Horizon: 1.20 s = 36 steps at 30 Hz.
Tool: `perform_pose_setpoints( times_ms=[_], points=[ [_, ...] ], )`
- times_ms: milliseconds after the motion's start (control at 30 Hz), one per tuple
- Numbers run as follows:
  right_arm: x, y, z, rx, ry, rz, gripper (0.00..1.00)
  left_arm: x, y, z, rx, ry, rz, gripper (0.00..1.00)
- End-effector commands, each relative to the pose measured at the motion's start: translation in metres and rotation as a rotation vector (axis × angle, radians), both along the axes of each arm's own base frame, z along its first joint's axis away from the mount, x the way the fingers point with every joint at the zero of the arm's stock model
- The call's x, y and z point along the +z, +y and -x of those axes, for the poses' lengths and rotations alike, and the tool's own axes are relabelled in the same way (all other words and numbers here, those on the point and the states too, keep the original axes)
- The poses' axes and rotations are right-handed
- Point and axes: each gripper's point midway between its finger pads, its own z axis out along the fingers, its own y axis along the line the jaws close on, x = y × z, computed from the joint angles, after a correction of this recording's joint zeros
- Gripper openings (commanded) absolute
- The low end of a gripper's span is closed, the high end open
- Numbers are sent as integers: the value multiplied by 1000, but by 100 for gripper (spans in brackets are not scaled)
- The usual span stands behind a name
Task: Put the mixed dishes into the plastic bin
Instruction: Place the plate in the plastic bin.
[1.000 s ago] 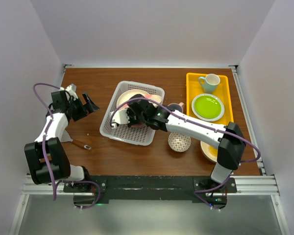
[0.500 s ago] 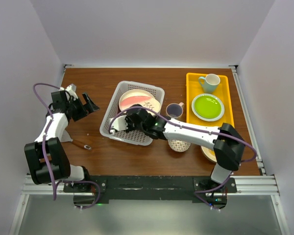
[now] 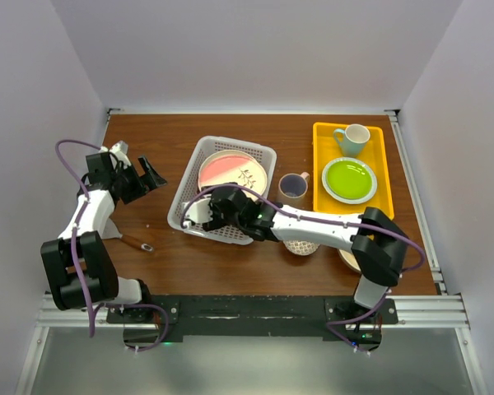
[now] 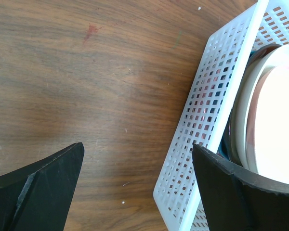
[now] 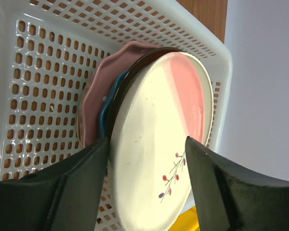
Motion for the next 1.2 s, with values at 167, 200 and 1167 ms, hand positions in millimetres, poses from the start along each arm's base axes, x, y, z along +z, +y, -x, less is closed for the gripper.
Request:
perform_pose_setpoints(
  times_ms=[167, 200, 1167],
  points=[
    [15, 14, -10, -32, -15, -84, 92, 14, 1, -5, -21, -67, -43, 100],
    [15, 14, -9, -27, -7, -84, 96, 14, 2, -5, -21, -67, -43, 100],
    [27, 2, -17, 6, 200, -88, 98, 18, 1, -5, -23, -77, -43, 100]
  ],
)
